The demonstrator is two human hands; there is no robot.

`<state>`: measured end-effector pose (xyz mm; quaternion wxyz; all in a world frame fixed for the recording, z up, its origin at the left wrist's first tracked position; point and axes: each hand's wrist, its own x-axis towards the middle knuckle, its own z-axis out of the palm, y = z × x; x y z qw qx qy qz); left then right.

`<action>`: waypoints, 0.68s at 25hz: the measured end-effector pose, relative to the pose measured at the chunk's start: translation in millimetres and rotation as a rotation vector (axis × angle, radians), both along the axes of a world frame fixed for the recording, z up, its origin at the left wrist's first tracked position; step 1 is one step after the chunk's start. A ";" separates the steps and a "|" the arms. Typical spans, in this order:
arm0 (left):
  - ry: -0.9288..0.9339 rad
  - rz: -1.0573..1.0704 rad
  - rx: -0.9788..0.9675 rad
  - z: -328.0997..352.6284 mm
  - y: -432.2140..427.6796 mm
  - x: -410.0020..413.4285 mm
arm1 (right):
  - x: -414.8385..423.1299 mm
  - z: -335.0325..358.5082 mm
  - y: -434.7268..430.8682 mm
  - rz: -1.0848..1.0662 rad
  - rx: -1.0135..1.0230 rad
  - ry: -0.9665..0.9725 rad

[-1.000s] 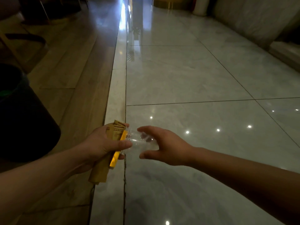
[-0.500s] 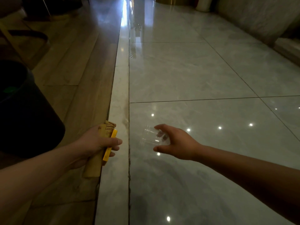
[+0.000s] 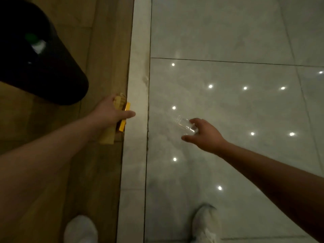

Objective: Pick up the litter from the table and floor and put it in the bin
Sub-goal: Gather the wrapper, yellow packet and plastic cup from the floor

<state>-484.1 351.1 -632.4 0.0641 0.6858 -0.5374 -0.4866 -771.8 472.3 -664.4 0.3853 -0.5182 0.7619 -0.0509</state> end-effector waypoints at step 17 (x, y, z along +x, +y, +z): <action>-0.025 0.428 0.196 542.1 170.8 13.5 | -34.5 546.4 102.6 -0.201 0.173 -0.245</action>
